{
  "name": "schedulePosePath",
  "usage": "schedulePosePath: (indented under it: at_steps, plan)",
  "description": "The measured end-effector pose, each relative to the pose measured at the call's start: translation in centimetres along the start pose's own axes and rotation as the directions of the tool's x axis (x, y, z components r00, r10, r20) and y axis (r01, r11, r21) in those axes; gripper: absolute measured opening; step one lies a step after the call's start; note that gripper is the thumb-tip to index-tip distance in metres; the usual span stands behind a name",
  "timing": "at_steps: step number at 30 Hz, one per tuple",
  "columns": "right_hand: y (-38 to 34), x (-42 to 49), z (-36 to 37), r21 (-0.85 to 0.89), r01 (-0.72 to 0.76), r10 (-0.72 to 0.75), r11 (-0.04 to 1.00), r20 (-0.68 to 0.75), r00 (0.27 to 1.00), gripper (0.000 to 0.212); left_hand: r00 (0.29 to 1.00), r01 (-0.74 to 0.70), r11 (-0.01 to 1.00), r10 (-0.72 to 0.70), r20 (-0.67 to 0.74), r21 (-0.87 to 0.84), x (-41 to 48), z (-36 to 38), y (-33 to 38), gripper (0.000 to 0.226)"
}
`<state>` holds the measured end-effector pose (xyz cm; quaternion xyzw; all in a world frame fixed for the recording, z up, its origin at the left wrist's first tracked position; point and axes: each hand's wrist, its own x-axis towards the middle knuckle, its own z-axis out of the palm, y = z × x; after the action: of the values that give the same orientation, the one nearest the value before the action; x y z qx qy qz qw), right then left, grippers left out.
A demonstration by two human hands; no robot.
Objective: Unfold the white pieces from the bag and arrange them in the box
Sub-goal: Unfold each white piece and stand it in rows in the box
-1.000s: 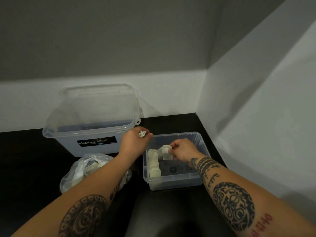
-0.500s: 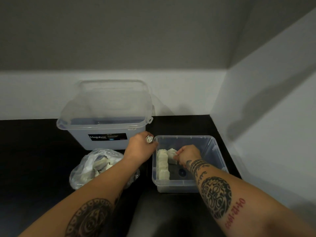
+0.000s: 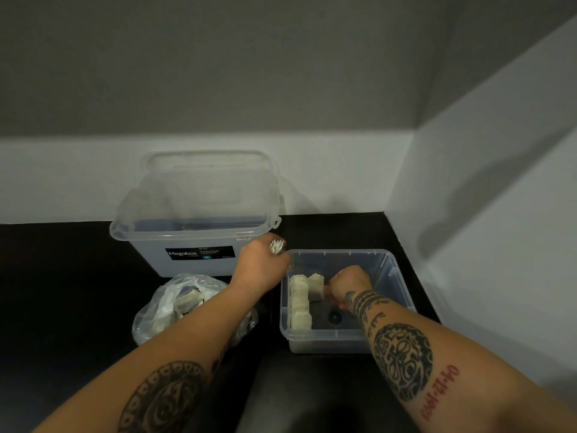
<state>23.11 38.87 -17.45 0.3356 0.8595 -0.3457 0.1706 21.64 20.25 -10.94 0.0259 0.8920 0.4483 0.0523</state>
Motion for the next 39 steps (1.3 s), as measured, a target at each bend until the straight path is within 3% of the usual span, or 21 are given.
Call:
schedulePosePath:
  at_steps: [3, 5, 7, 8, 10, 13, 16, 20, 26, 31, 33, 39]
  plan:
    - [-0.1, -0.5, -2.0, -0.061, 0.015, -0.014, 0.998, 0.021, 1.0, 0.02, 0.995, 0.095, 0.924, -0.094, 0.023, -0.371, -0.2, 0.1, 1.6, 0.015]
    - [-0.5, -1.5, -3.7, -0.061, 0.005, -0.002, 0.998, 0.052, 0.999, 0.016, 0.966, 0.259, 0.698, -0.195, 0.171, -0.668, -0.1, 0.3, 2.7, 0.018]
    - [-1.3, -2.8, -5.3, 0.0, 0.024, -0.024, 1.0, 0.126, 0.992, 0.016, 0.93, 0.367, 0.521, -0.186, 0.317, -0.77, 0.0, 0.5, 3.4, 0.019]
    - [-1.6, -3.5, -6.1, 0.049, 0.036, -0.044, 0.998, 0.156, 0.987, 0.016, 0.921, 0.385, 0.488, -0.157, 0.355, -0.783, 0.0, 0.7, 3.5, 0.019]
    - [-1.9, -4.8, -7.2, 0.176, 0.088, -0.12, 0.981, 0.182, 0.976, 0.017, 0.926, 0.359, 0.532, -0.103, 0.363, -0.767, 0.0, 1.5, 3.4, 0.019]
    - [-1.6, -6.0, -8.2, 0.477, 0.224, -0.329, 0.85, 0.149, 0.932, 0.023, 0.962, 0.242, 0.706, -0.084, 0.26, -0.666, -0.1, 3.1, 3.3, 0.025]
    - [-0.8, -6.8, -8.2, 0.613, 0.273, -0.424, 0.742, 0.112, 0.899, 0.023, 0.972, 0.213, 0.756, -0.1, 0.212, -0.619, -0.4, 3.7, 3.7, 0.018]
    - [0.0, -7.1, -7.5, 0.623, 0.291, -0.465, 0.726, 0.134, 0.875, 0.025, 0.967, 0.246, 0.725, -0.14, 0.211, -0.644, -0.6, 3.9, 3.7, 0.015]
    - [-0.3, -6.9, -6.4, 0.588, 0.424, -0.487, 0.689, -0.056, 0.871, 0.013, 0.963, 0.235, 0.728, -0.083, 0.258, -0.643, -1.1, 3.4, 3.2, 0.013]
    - [-0.6, -6.3, -6.3, 0.396, 0.645, -0.584, 0.654, -0.277, 0.763, 0.004, 0.976, 0.178, 0.778, -0.06, 0.211, -0.602, -1.1, 2.6, 2.9, 0.011]
    - [-0.6, -5.9, -6.2, 0.323, 0.69, -0.621, 0.648, -0.3, 0.724, 0.006, 0.979, 0.152, 0.804, -0.042, 0.2, -0.574, -1.0, 2.4, 2.8, 0.011]
    - [-0.7, -5.5, -6.0, 0.394, 0.732, -0.656, 0.556, -0.332, 0.678, 0.016, 0.981, 0.117, 0.826, -0.007, 0.196, -0.552, -0.5, 2.4, 2.8, 0.007]
